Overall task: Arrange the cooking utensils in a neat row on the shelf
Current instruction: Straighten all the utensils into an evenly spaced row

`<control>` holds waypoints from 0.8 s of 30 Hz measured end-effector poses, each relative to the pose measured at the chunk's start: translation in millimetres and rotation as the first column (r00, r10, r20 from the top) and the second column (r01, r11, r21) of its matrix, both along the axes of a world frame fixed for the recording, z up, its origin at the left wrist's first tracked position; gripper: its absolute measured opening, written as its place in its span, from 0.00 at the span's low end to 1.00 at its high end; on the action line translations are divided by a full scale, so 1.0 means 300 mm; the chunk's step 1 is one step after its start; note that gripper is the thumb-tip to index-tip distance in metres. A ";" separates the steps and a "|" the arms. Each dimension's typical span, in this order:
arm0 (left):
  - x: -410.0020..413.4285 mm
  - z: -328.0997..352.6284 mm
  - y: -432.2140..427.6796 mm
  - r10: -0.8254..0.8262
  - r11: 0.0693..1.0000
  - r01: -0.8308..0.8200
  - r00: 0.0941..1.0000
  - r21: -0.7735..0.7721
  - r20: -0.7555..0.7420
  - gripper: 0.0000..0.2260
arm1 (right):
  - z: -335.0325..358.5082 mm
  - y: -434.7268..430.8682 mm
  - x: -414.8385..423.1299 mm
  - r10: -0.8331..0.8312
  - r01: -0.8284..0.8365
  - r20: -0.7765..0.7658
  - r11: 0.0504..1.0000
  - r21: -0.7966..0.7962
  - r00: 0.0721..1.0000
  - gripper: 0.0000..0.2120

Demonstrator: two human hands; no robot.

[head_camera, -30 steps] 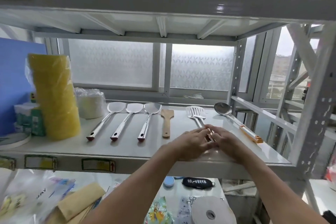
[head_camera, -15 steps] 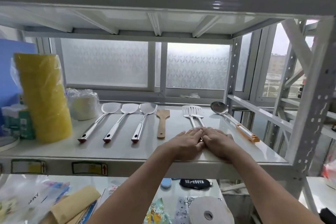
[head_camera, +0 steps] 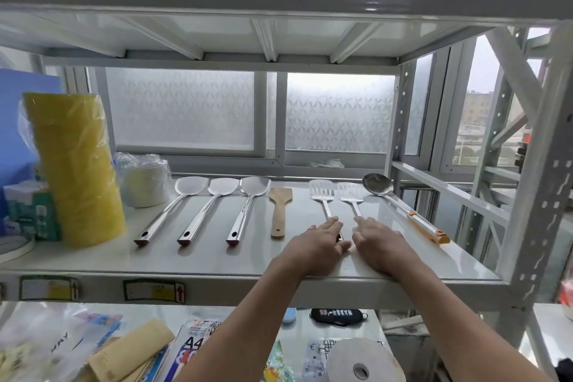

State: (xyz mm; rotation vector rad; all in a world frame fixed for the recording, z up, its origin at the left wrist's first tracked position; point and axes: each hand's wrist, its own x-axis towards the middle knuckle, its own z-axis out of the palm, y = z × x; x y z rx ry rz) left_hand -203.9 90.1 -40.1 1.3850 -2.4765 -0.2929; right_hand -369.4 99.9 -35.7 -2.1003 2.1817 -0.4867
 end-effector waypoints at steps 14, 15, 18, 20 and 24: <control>0.008 0.037 0.083 0.180 0.974 -0.146 0.963 -0.173 0.200 0.25 | 0.016 0.031 0.018 -0.006 0.009 0.036 0.996 -0.090 0.999 0.23; 0.010 0.041 0.089 0.169 0.979 -0.132 0.954 -0.158 0.248 0.26 | 0.015 0.033 0.018 -0.004 0.008 0.041 0.996 -0.089 0.999 0.23; 0.019 0.060 0.100 0.093 0.994 -0.067 0.943 -0.091 0.319 0.26 | 0.021 0.040 0.018 0.041 -0.034 0.057 0.994 -0.108 0.998 0.22; 0.044 0.084 0.091 0.008 0.999 0.004 0.946 -0.035 0.323 0.26 | 0.026 0.042 0.013 0.094 -0.082 0.091 0.989 -0.120 0.991 0.22; 0.112 0.117 0.045 -0.190 0.982 0.184 0.927 0.048 0.322 0.25 | 0.012 0.026 0.000 0.053 -0.042 0.075 0.989 -0.143 0.996 0.22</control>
